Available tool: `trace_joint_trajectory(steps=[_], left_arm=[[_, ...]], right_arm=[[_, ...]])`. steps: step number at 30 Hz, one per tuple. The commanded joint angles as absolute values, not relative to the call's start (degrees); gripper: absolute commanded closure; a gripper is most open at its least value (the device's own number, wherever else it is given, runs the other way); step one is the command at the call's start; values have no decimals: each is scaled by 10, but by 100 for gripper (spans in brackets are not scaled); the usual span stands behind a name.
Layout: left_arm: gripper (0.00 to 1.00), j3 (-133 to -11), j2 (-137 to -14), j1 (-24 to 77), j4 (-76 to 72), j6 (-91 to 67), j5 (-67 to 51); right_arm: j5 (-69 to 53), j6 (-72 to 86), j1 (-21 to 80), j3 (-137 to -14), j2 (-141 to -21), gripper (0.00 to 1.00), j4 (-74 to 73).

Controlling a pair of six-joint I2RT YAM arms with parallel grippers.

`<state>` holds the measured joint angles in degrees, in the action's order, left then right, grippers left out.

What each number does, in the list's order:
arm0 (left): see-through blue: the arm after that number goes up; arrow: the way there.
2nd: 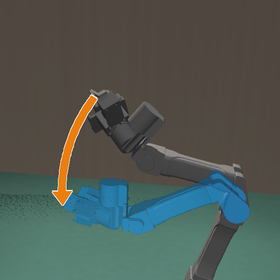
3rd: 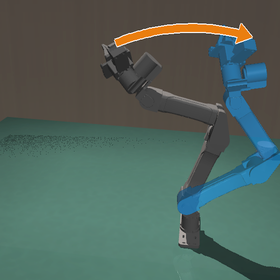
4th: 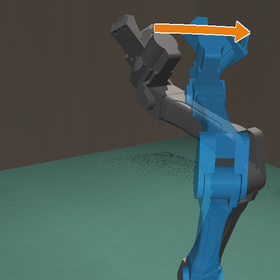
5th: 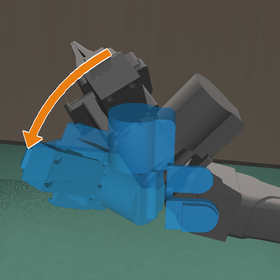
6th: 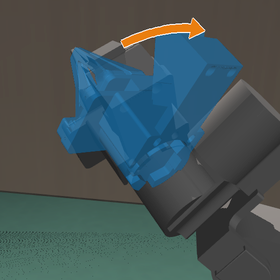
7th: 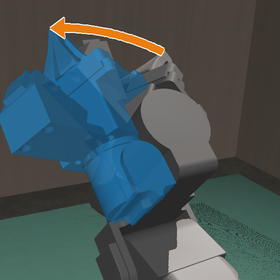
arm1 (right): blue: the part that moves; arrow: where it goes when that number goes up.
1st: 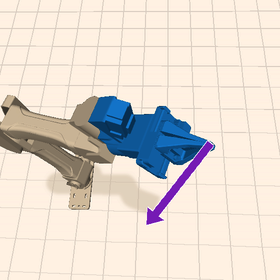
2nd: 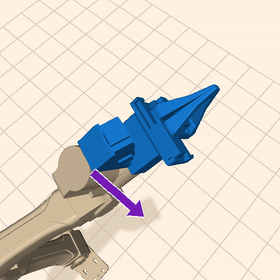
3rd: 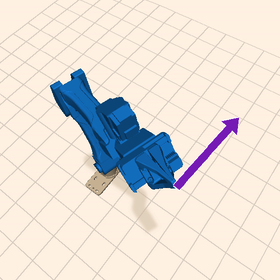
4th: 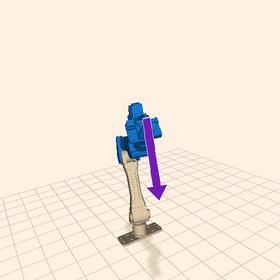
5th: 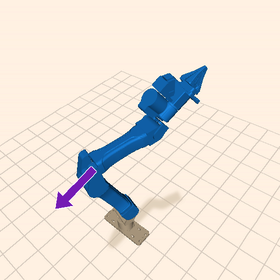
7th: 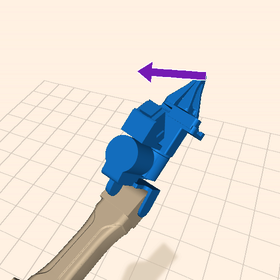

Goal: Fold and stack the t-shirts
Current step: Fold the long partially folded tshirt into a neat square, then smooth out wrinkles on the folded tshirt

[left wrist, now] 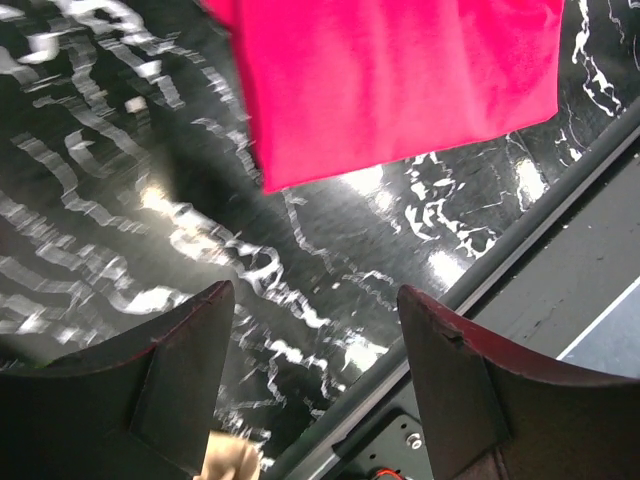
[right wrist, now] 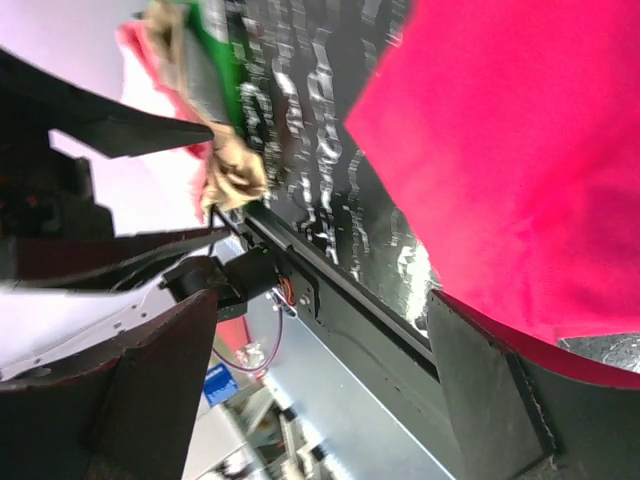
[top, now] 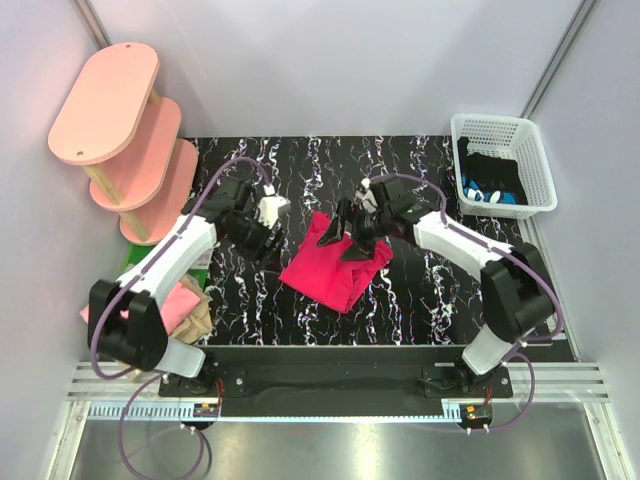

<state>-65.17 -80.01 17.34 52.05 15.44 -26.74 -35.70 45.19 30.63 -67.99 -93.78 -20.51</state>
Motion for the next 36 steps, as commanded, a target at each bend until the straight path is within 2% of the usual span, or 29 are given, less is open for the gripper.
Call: trace_joint_trajectory(steps=[1, 7, 10, 21, 24, 27, 31, 36], left_arm=[[30, -690, -855, 198, 481, 131, -271], [30, -701, -903, 222, 464, 126, -284], [30, -705, -928, 249, 448, 124, -276], [30, -777, -1022, 337, 447, 118, -299], [31, -759, -1035, 337, 446, 112, -342], [31, -725, -1048, 337, 442, 118, -365], [31, -703, -1077, 337, 432, 127, -352], [32, -707, -1116, 338, 419, 118, -345]], right_arm=[[-384, 495, 297, -651, -975, 8, -119], [-367, 471, 245, -614, -1034, 11, -122], [-352, 433, 224, -619, -1059, 11, -180], [-367, 388, 221, -606, -1158, 11, -200], [-381, 388, 221, -597, -1150, 13, -204], [-379, 385, 203, -598, -1087, 12, -232], [-345, 376, 161, -667, -995, 9, -299], [-337, 348, 136, -759, -1051, 9, -346]])
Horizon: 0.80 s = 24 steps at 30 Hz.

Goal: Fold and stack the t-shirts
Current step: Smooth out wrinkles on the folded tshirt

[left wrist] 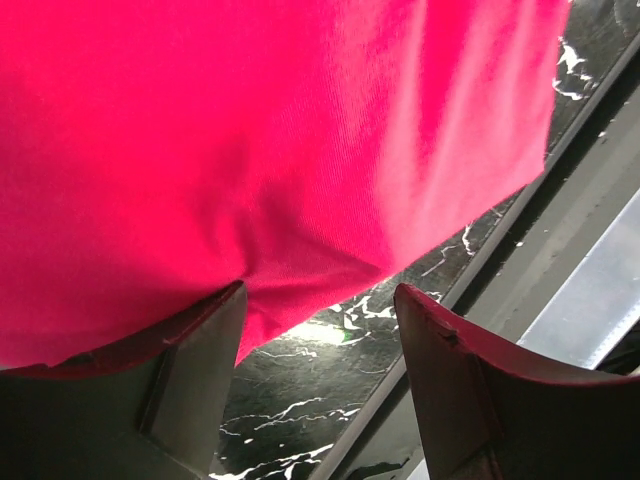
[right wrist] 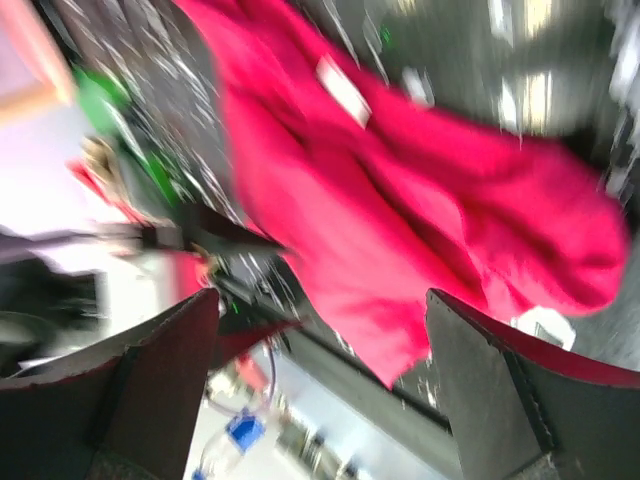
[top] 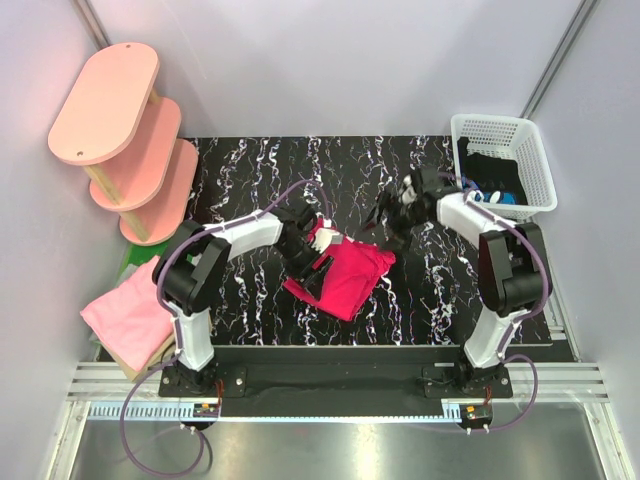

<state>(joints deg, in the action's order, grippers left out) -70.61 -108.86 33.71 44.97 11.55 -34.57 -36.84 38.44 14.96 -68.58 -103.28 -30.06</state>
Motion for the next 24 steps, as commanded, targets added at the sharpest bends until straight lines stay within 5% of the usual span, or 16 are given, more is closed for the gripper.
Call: trace_joint_trajectory(steps=[1, 14, 24], left_arm=[[32, -710, -1121, 338, 418, 113, -333], [31, -783, -975, 259, 457, 110, -333], [30, -744, -916, 228, 476, 120, -341]], right_arm=[[-342, 348, 135, -778, -1062, 10, -353], [-410, 396, 135, -735, -1027, 10, -286], [-459, 393, 190, -794, -1128, 9, -257]])
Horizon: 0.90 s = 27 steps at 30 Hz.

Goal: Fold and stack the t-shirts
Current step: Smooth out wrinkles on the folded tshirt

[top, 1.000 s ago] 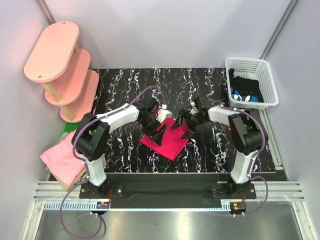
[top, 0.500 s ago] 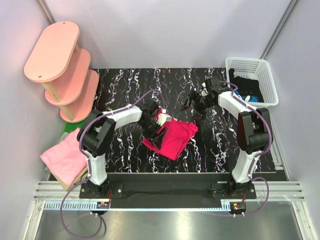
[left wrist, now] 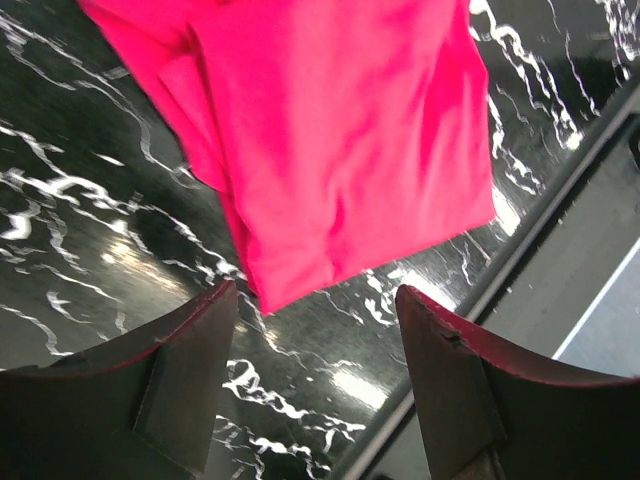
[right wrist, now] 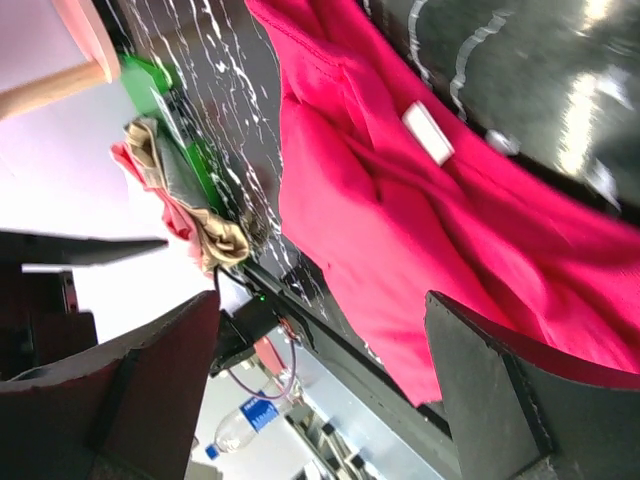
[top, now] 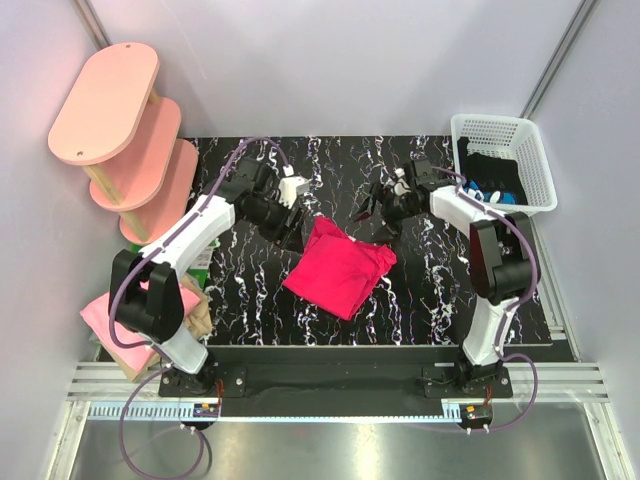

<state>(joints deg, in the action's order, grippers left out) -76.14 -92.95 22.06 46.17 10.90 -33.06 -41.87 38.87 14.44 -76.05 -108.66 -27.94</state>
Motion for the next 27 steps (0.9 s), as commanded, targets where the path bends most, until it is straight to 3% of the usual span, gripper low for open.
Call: trace_joint_trajectory(steps=[1, 6, 16, 27], left_arm=[[30, -744, -918, 228, 475, 121, -337], [31, -791, -979, 227, 470, 123, -312], [30, -1054, -1169, 238, 500, 84, -345], [30, -1085, -1237, 303, 514, 105, -346]], right_arm=[[-454, 392, 203, -795, -1134, 10, -257], [-429, 417, 243, -770, -1144, 11, -235], [-397, 441, 279, -644, -1071, 11, -189], [-358, 391, 308, -693, -1063, 11, -252]])
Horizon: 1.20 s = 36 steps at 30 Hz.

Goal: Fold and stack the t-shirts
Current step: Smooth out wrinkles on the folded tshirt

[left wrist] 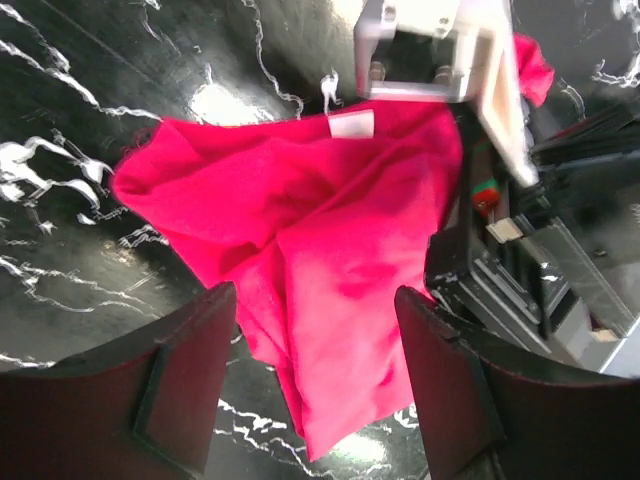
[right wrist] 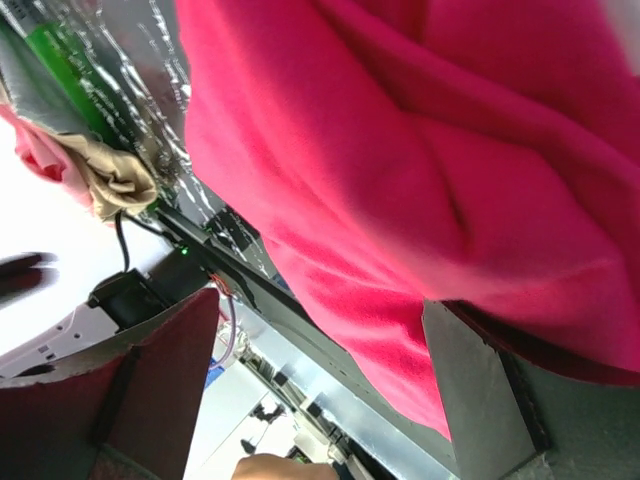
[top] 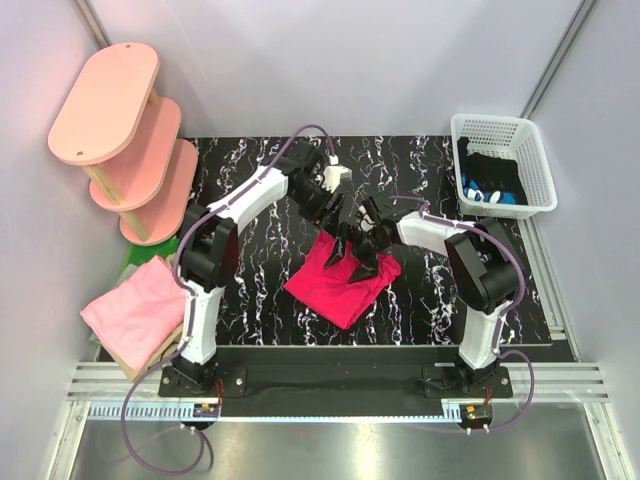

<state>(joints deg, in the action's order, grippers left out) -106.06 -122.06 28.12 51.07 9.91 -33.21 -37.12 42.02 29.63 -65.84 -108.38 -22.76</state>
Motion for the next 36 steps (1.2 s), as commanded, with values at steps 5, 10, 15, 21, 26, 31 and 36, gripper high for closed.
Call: trace_joint_trajectory(steps=[5, 10, 15, 21, 26, 31, 36], left_arm=[[31, -1133, -1289, 294, 501, 91, -298], [31, -1179, -1323, 289, 499, 75, -316], [31, -1158, -1323, 308, 499, 96, -291], [33, -1054, -1296, 304, 499, 141, -234], [34, -935, -1252, 294, 487, 163, -219], [34, -847, -1190, 287, 458, 174, -208], [34, -770, -1151, 279, 442, 175, -214]], right_arm=[[-345, 372, 322, -687, -1073, 11, -276], [-322, 355, 335, -657, -1082, 12, -280], [-316, 345, 334, -656, -1097, 12, -279], [-277, 298, 333, -671, -1107, 12, -316], [-248, 257, 321, -720, -1114, 12, -372], [-277, 241, 268, -758, -1113, 12, -391], [-318, 228, 223, -794, -1133, 12, -397]])
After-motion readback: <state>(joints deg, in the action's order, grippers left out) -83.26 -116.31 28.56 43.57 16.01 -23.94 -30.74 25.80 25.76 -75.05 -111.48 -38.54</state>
